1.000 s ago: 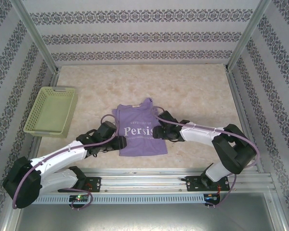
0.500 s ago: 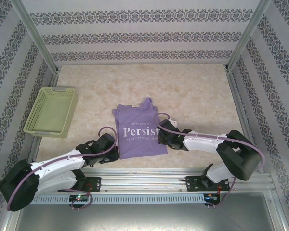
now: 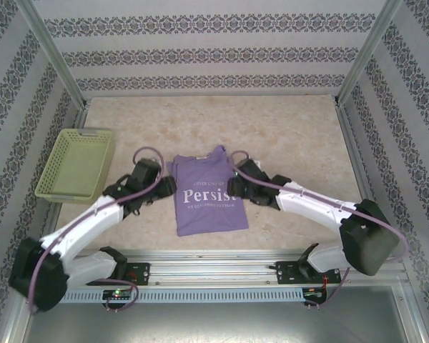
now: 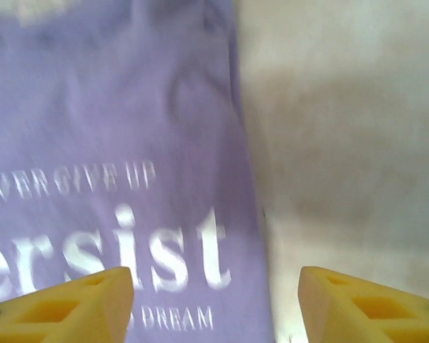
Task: Fold the inside-out t-shirt
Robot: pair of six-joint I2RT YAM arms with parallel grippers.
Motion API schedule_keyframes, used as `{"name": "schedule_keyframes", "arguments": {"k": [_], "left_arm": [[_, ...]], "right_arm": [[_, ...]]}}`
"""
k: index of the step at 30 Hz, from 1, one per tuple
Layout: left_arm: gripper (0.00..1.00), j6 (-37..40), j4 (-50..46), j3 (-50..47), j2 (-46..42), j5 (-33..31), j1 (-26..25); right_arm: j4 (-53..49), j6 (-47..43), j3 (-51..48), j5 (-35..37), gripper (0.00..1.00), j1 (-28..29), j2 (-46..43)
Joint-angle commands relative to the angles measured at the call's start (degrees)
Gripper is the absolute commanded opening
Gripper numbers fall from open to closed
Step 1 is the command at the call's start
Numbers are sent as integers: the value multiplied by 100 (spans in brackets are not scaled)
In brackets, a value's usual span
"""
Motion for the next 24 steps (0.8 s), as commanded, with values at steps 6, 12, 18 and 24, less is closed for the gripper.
{"name": "schedule_keyframes", "arguments": {"k": [6, 12, 18, 24], "left_arm": [[72, 198, 988, 1220, 2421, 794, 671], [73, 176, 1221, 1576, 3302, 741, 700], [61, 221, 1586, 1634, 3871, 864, 719], [43, 219, 2098, 1514, 4201, 1374, 721]], "right_arm": [[-53, -887, 1648, -1067, 80, -963, 1677], [-29, -902, 2443, -1461, 83, -1200, 2788], [-70, -908, 3019, -1827, 79, -1148, 3727], [24, -737, 3210, -2086, 68, -840, 4210]]}}
